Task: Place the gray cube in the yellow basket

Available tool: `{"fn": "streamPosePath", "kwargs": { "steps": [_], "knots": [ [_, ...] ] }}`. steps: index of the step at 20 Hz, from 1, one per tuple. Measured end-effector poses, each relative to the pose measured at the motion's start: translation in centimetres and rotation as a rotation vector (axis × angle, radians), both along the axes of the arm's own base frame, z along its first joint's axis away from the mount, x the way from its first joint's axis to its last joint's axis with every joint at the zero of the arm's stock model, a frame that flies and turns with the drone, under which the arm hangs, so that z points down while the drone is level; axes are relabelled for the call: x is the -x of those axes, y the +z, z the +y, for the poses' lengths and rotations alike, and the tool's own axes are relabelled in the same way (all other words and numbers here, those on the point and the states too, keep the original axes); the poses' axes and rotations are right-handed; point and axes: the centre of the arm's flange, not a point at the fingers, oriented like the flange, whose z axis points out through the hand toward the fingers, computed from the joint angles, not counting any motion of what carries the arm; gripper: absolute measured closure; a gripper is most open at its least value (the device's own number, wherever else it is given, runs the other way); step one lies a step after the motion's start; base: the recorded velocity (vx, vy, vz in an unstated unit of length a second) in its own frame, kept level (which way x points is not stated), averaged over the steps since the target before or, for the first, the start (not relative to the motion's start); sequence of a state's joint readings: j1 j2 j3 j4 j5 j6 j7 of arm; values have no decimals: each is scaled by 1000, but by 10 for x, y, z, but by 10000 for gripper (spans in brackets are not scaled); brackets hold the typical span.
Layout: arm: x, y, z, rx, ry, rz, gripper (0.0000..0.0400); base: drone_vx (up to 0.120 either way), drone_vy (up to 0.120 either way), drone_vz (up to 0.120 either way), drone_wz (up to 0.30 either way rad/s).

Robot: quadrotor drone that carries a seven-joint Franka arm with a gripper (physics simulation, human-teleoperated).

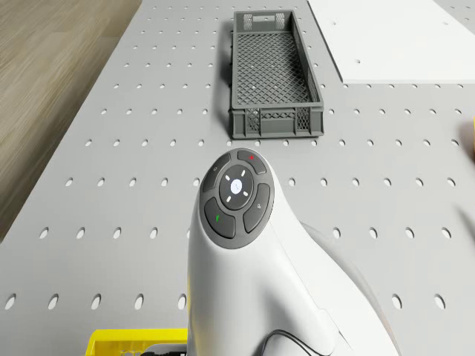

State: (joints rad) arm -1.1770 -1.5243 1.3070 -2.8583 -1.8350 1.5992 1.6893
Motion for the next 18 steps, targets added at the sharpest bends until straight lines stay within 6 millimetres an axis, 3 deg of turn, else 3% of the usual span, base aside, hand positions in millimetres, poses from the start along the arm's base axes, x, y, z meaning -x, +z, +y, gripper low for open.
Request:
{"fn": "streamPosePath", "kwargs": {
  "steps": [5,13,18],
  "knots": [
    [0,0,0,0,0,0,150,-112,120,-24,0],
    [0,0,0,0,0,0,150,0,120,-115,0],
    [0,7,0,0,0,0,150,0,16,0,0]
  ]
}}
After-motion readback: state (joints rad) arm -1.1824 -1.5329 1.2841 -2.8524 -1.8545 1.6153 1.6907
